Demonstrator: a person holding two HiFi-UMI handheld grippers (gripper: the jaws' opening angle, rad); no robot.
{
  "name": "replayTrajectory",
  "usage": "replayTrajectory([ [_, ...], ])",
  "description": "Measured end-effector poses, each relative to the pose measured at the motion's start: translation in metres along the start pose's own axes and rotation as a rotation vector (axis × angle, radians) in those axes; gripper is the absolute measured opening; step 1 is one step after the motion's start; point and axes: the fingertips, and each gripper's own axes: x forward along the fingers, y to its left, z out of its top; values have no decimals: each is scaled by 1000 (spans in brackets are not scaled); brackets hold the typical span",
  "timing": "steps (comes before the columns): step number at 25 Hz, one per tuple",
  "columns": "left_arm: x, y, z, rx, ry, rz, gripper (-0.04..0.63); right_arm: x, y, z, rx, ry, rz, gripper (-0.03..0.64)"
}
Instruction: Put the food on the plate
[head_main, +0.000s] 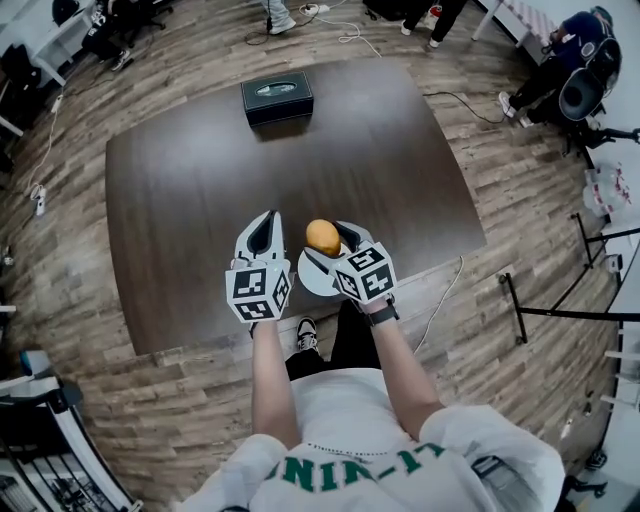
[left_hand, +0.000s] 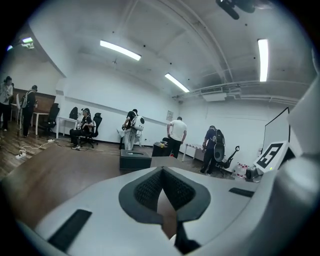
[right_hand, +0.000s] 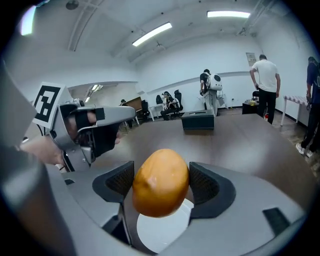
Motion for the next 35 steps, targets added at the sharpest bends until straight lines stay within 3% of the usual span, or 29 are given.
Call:
replayTrajectory([
  [9,2,1,-39,53,72,-3,12,32,-4,-70,6,145,-31,354],
  [17,3,1,-61,47,110,-12,12,51,-7,-115,45,205,-43,354],
  [25,3,0,-67,38,121,-13,12,54,-11,-123,46,202,-50,354],
  [30,3,-6,-58,37,103,-14,11,53,-11,-120,26,187,-43,418],
  [35,8,-9,-57,37,110,-13,12,47,-19,-109,74,143,-49,423],
])
